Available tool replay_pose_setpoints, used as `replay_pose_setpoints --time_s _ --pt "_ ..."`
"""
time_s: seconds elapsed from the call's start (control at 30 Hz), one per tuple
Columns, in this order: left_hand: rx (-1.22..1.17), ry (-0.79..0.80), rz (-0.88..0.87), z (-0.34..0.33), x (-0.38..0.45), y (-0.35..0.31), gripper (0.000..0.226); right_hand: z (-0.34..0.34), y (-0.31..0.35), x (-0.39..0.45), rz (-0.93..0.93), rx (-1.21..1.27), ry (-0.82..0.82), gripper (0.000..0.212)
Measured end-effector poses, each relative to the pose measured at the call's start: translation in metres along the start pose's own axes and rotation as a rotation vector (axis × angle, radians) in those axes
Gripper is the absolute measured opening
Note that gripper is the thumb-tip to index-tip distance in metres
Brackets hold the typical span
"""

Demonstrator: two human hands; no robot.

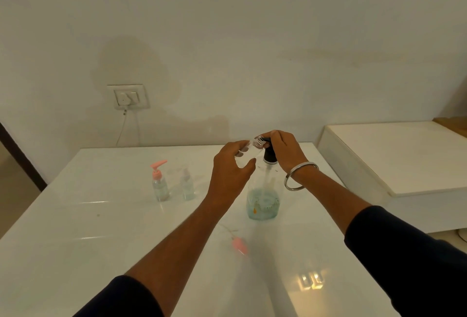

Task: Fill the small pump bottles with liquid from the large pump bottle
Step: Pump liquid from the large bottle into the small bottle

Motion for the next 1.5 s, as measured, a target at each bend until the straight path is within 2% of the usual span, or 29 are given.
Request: replay_pose_setpoints --time_s 0.33,0.63,1.07,1.5 --pt "-0.012 -0.007 -0.029 0.003 -0.003 -0.006 0.043 0.003 0.008 0.001 0.041 -0.083 0.032 0.04" --pt "0.037 -0.006 -0.02 0.001 -0.002 -0.003 0.043 -0.001 -0.003 -0.003 0.002 0.025 0.001 0.038" --pt "0.012 -0.02 -0.025 0.004 -0.002 -0.01 0.043 0.002 0.007 -0.001 0.035 -0.027 0.026 0.039" --pt "0.002 -0.025 0.012 0.0 -0.003 -0.001 0.042 -0.002 -0.011 0.0 -0.002 0.04 -0.017 0.038"
Point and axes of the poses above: each hand's wrist, its own x-axis towards the middle knuckle, its own z-axis out of the back of the hand, y = z × x, the point moved 8 cm from there along x, towards the middle knuckle, and after that the axes turned 2 degrees about -z, right-handed, at the moved point
